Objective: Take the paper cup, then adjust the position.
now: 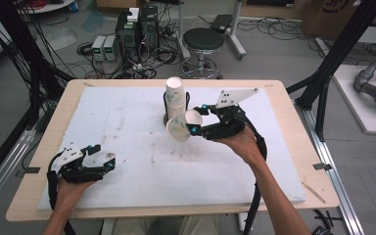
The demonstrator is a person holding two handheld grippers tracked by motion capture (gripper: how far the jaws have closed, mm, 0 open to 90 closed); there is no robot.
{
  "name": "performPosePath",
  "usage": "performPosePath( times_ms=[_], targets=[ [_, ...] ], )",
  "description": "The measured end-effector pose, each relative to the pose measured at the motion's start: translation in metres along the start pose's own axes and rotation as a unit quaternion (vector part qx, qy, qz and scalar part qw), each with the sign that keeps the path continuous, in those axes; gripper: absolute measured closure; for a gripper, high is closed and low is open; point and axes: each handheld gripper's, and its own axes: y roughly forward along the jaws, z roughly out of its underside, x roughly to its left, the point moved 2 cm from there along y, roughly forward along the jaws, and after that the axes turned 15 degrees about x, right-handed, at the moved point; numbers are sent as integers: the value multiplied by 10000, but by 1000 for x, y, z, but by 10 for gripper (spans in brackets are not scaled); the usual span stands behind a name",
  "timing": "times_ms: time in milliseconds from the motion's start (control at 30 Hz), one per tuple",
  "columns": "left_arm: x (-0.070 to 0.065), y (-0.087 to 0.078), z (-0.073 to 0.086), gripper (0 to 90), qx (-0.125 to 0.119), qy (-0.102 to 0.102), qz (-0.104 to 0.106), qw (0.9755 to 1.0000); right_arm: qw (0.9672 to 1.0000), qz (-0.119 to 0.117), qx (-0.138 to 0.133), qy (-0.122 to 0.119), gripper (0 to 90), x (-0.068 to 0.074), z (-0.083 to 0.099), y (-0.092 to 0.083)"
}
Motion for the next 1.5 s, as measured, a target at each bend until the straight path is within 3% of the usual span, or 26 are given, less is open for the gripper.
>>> performPosePath(
  times_ms=[400, 1500],
  targets=[
    [-1, 0, 0, 158, -21, 15, -29, 10000, 9999, -99, -38, 73, 381, 3, 16, 19],
    [0, -1, 0, 151, -44, 4, -4, 10000, 9997, -165, -153, 46, 380, 6, 19, 17]
  ],
)
